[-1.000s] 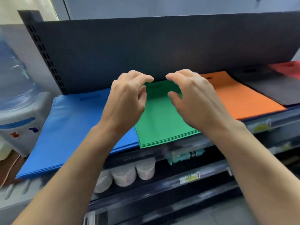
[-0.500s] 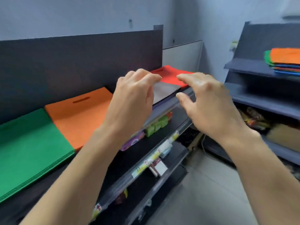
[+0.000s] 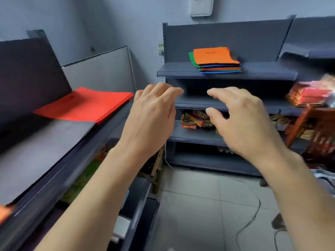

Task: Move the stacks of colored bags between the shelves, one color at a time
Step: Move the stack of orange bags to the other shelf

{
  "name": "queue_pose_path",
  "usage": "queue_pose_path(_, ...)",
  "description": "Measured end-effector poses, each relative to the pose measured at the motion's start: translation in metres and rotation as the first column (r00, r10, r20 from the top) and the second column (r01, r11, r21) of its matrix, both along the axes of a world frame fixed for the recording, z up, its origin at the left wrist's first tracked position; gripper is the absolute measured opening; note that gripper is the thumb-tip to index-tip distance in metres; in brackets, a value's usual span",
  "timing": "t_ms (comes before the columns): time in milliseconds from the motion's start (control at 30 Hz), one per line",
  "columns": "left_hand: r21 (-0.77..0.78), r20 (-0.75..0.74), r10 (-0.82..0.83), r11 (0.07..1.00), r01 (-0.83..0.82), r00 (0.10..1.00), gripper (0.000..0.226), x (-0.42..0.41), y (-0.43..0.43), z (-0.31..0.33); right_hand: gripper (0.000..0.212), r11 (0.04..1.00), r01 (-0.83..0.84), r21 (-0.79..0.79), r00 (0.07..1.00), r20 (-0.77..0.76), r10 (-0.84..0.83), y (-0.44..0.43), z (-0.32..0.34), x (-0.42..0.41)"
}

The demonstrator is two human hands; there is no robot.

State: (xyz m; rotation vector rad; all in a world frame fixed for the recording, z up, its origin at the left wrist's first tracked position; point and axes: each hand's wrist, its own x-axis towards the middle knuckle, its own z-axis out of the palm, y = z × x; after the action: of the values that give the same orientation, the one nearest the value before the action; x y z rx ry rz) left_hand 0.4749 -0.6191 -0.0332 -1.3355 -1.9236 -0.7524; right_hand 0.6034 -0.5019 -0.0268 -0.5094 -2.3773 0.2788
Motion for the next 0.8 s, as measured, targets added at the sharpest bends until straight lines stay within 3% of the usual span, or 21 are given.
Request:
queue_pose_path(533, 0.038, 0.079, -0.260, 0.966, 0.257, 0.962, 0.032, -0.171, 0.214, 0.010, 0.036, 0.960, 0.279, 0.018, 0.958, 0.058, -0.279, 0.175, 0.016, -0.146)
queue_pose_path(800, -0.023, 0.111, -0.270, 0.961, 0.274, 0.957, 0.032, -0.216, 0.305, 0.003, 0.035, 0.949, 0.315, -0.004, 0.944, 0.100, -0.313, 0.267, 0.010, -0.188)
